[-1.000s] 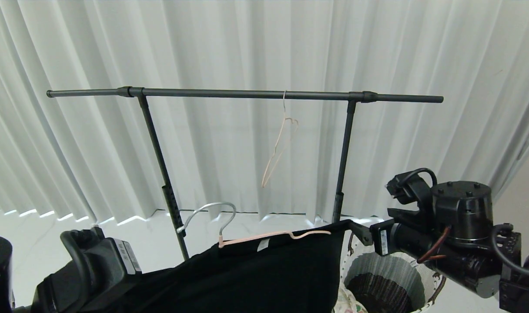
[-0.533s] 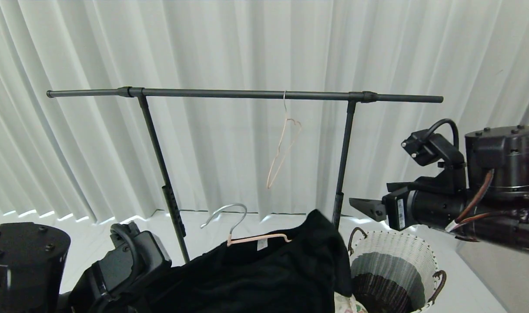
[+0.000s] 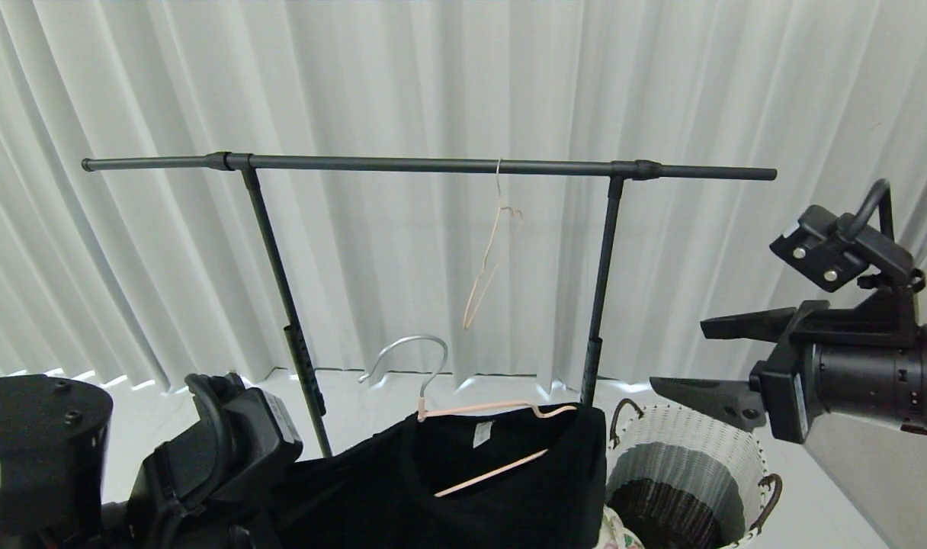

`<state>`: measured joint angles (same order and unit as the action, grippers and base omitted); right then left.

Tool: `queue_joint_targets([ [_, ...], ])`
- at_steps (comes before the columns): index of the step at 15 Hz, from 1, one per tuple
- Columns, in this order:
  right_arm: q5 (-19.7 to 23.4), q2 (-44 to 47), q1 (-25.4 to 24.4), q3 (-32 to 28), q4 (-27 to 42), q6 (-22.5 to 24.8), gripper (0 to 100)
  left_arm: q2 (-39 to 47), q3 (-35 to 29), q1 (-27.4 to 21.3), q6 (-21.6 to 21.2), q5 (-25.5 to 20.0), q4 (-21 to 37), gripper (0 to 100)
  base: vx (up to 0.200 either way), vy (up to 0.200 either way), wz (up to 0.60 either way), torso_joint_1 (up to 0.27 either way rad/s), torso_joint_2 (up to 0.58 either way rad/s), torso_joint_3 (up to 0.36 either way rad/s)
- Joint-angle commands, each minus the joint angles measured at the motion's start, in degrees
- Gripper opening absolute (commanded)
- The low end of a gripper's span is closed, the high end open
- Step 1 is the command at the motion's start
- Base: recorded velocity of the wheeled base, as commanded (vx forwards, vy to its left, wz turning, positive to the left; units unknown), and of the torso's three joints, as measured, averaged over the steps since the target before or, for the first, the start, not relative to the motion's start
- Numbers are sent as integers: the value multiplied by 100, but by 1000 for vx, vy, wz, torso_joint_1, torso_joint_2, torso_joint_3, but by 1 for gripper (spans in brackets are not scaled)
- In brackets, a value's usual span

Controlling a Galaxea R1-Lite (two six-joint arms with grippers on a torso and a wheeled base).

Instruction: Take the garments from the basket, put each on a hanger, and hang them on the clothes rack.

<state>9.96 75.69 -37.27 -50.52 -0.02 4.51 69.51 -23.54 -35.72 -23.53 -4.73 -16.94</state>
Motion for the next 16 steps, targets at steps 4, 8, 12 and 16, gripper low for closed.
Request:
queue_joint_targets([
  [4, 1210, 350, -457, -951, 1602, 1588, 100, -17, -10, -331, -11, -160, -107, 0, 0, 0, 0, 0, 0, 0],
  [8, 1263, 1229, -1186, -1391, 1716, 2054, 100, 36, -81, -656, -11, -160, -107, 0, 0, 0, 0, 0, 0, 0],
  [12, 1228, 1712, -1397, -1461, 1479, 2054, 100, 1, -89, -691, -3, -160, -107, 0, 0, 0, 0, 0, 0, 0],
  [16, 1069, 1993, -1380, -1443, 1286, 2054, 100, 19, -230, -858, -3, -160, -107, 0, 0, 0, 0, 0, 0, 0],
])
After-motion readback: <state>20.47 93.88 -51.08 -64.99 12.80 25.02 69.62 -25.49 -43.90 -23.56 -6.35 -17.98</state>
